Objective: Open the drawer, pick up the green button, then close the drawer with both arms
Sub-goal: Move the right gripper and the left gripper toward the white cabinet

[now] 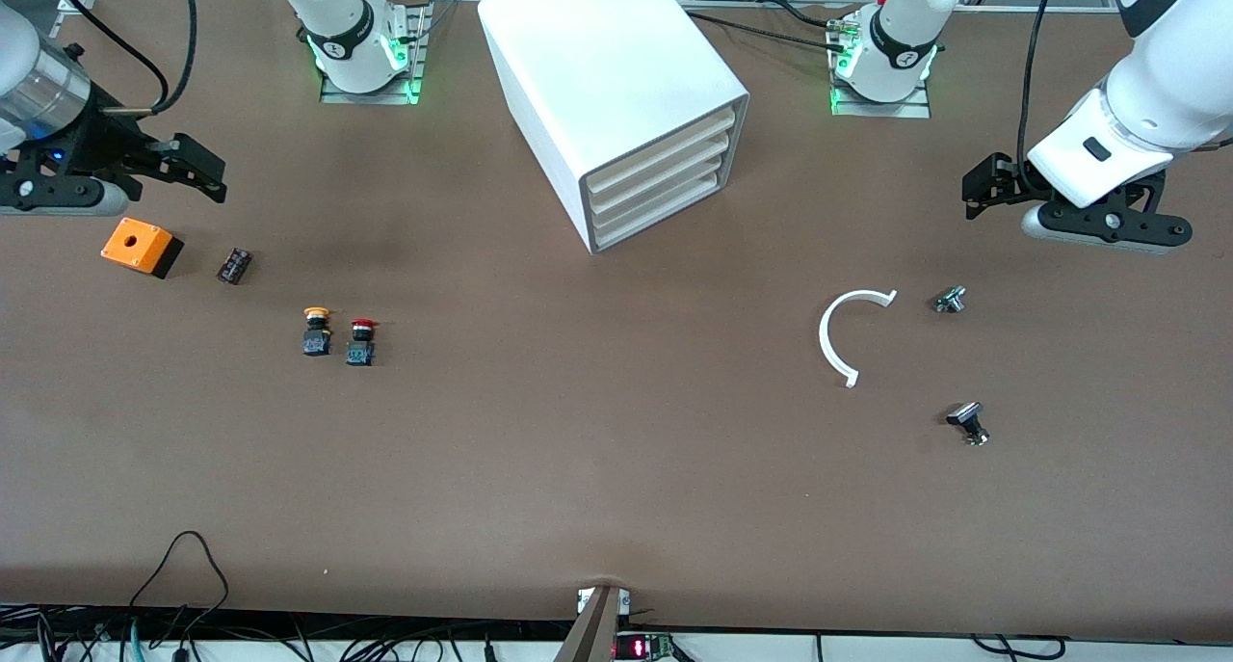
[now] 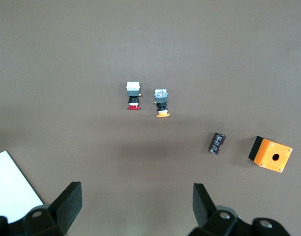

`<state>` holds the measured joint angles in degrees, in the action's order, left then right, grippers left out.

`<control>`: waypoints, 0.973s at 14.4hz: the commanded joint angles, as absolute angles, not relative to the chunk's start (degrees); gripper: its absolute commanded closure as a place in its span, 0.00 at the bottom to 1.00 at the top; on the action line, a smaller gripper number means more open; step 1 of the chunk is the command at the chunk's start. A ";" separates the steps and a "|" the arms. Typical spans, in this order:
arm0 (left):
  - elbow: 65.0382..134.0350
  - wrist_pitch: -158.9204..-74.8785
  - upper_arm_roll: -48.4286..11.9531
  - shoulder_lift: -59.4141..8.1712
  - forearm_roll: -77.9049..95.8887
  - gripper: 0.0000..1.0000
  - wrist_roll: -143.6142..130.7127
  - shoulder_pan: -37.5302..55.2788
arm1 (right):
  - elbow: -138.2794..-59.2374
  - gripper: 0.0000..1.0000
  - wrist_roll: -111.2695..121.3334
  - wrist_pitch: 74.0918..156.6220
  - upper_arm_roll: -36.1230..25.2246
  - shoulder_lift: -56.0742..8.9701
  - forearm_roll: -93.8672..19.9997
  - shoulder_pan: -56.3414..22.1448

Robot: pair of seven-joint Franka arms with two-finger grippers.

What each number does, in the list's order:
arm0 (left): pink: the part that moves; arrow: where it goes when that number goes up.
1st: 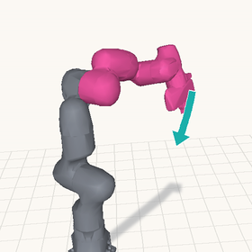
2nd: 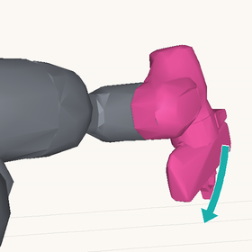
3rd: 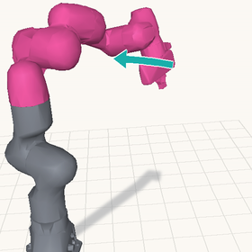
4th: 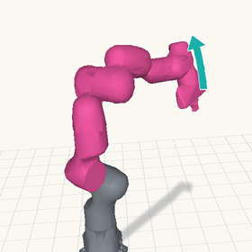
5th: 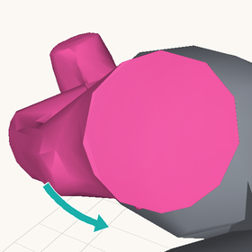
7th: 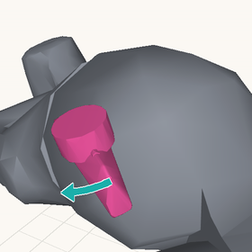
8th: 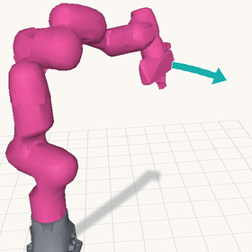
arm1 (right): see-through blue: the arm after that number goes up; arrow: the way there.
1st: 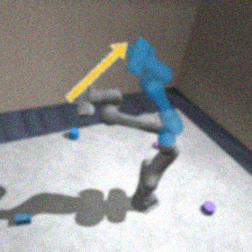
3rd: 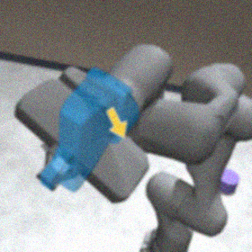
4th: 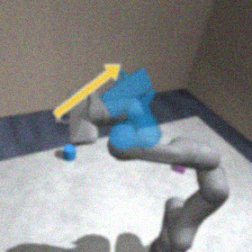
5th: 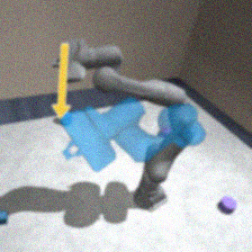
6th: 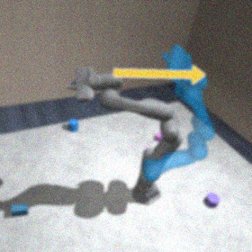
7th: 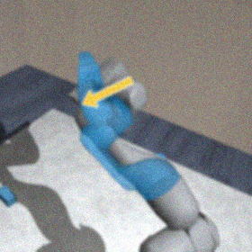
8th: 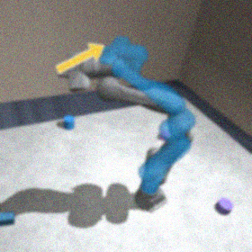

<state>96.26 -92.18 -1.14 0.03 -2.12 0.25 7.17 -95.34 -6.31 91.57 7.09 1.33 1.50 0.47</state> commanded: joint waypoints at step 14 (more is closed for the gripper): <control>94.83 -71.63 -0.97 -9.30 32.84 0.01 2.88 6.85 | -86.79 0.00 -14.83 95.02 7.56 -10.70 0.35 -8.88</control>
<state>96.11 -73.91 -0.94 -5.21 26.99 0.60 6.78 -94.06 -11.55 96.70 7.71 -5.83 0.99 -8.06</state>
